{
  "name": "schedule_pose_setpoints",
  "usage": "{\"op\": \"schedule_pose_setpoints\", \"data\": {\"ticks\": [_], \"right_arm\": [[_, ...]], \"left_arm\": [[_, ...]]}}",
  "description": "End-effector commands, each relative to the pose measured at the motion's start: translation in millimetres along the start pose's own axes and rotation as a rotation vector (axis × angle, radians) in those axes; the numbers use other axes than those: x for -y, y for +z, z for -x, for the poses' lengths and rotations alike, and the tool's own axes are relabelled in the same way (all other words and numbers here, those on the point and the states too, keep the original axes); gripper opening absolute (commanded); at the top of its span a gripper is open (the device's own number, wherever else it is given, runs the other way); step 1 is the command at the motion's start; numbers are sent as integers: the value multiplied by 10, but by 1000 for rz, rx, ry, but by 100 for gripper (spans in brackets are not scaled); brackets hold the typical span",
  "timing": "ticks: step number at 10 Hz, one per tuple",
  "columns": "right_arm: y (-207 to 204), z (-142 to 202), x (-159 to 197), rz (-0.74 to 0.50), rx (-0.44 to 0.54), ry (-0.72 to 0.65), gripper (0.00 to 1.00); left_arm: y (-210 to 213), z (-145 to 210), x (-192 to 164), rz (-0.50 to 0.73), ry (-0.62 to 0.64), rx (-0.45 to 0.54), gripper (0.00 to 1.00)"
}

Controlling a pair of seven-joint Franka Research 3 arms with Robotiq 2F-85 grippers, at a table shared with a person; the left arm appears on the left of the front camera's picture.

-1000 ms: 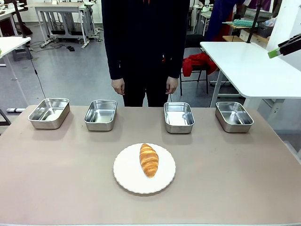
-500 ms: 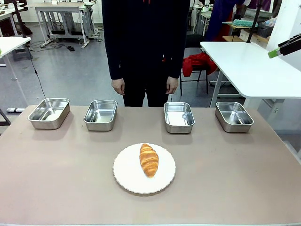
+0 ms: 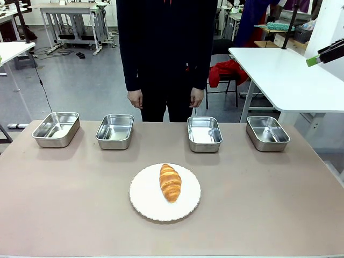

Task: Place the bread in the container.
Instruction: Place the Butter Roll into the Airtight Container indicated by the human.

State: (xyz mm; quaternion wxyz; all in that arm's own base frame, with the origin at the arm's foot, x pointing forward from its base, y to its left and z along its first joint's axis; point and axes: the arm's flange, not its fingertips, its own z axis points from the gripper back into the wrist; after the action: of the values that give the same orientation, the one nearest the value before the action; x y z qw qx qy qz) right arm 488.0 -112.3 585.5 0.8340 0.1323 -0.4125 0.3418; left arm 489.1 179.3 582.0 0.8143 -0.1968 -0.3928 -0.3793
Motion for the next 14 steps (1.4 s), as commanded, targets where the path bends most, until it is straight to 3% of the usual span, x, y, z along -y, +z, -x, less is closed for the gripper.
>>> {"op": "schedule_pose_setpoints", "data": {"ticks": [1,14], "right_arm": [[6,-1,1,1,4,-3,100],[6,-1,1,1,4,-3,100]], "left_arm": [[-2,-9,1,2,-13,1,100],[-2,-9,1,2,-13,1,100]]}}
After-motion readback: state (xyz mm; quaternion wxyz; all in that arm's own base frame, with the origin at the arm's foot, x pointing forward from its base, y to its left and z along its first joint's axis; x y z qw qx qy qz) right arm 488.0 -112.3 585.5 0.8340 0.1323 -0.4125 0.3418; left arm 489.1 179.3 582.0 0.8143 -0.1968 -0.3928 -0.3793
